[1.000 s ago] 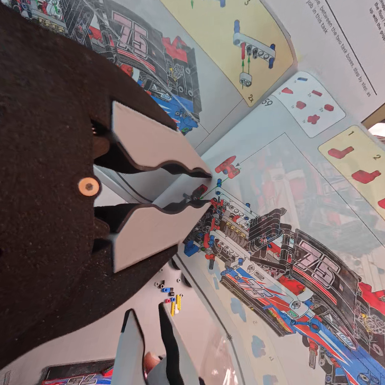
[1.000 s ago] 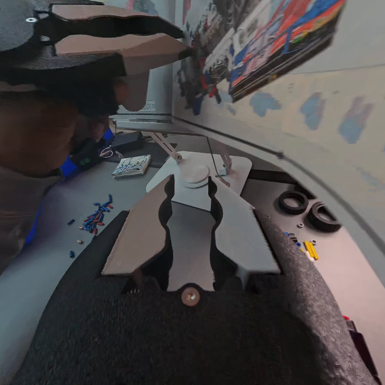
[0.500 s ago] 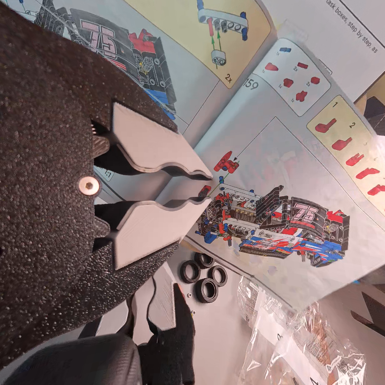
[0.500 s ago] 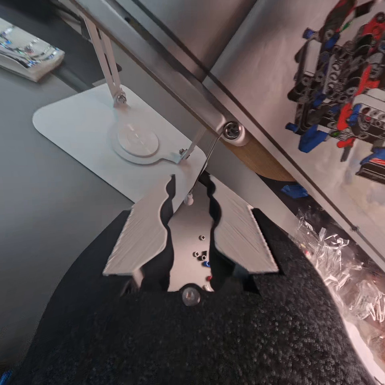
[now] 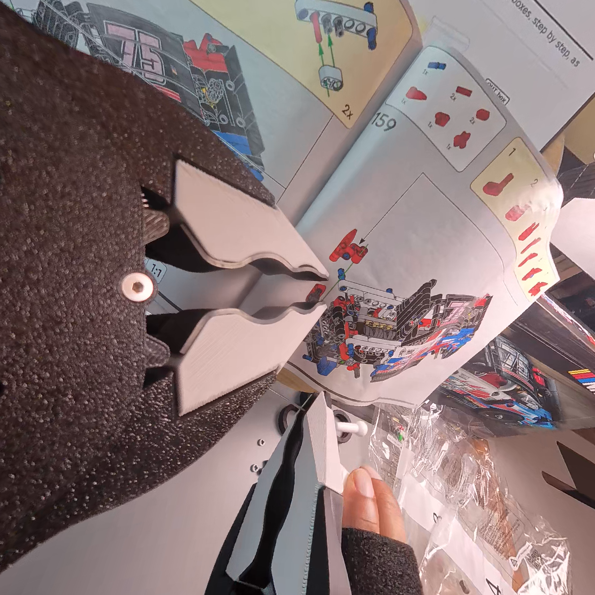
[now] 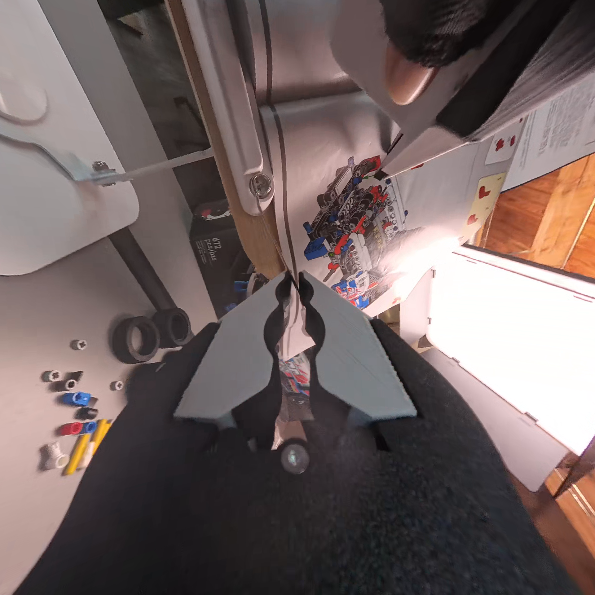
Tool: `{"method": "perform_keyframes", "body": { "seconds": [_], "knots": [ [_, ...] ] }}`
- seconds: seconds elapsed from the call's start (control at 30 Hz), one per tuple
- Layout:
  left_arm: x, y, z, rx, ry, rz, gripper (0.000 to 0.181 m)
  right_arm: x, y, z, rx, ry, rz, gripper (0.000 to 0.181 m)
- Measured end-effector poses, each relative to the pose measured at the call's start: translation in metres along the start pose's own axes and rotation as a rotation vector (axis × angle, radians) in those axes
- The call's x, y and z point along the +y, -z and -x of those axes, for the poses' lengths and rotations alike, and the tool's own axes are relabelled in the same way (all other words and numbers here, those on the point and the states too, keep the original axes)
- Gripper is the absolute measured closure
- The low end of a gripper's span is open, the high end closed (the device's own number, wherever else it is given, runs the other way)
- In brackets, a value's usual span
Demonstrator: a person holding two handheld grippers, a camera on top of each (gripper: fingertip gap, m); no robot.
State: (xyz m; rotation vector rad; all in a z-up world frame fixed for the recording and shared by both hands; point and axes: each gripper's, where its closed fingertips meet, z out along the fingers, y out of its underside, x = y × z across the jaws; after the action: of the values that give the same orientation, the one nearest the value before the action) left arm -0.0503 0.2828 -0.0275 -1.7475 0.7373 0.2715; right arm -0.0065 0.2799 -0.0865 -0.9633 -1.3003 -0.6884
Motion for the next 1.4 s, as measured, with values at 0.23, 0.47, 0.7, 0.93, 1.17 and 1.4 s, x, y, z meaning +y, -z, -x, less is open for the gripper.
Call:
{"method": "perform_keyframes", "body": {
  "seconds": [0.23, 0.47, 0.7, 0.93, 1.17, 1.4],
  "knots": [
    [-0.001, 0.003, -0.003, 0.006, -0.025, -0.003, 0.169, -0.008, -0.012, -0.018, 0.019, 0.019, -0.025, 0.169],
    [-0.003, 0.01, -0.008, 0.022, -0.048, -0.049, 0.164, 0.003, 0.004, -0.014, -0.042, -0.477, -0.02, 0.147],
    [-0.004, 0.013, -0.009, 0.051, -0.005, -0.056, 0.162, -0.005, 0.005, -0.009, -0.392, -1.439, -0.143, 0.127],
    [-0.005, 0.034, 0.021, 0.008, 0.165, -0.064, 0.172, 0.001, -0.008, -0.023, -0.325, -1.533, -0.129, 0.169],
    [0.008, 0.022, 0.016, -0.015, 0.071, -0.009, 0.177, -0.016, 0.003, -0.047, -0.188, -1.388, -0.238, 0.181],
    [0.007, 0.021, 0.018, -0.001, 0.111, -0.018, 0.178, -0.014, 0.003, -0.063, -0.14, -1.339, -0.16, 0.167]
  ]
}}
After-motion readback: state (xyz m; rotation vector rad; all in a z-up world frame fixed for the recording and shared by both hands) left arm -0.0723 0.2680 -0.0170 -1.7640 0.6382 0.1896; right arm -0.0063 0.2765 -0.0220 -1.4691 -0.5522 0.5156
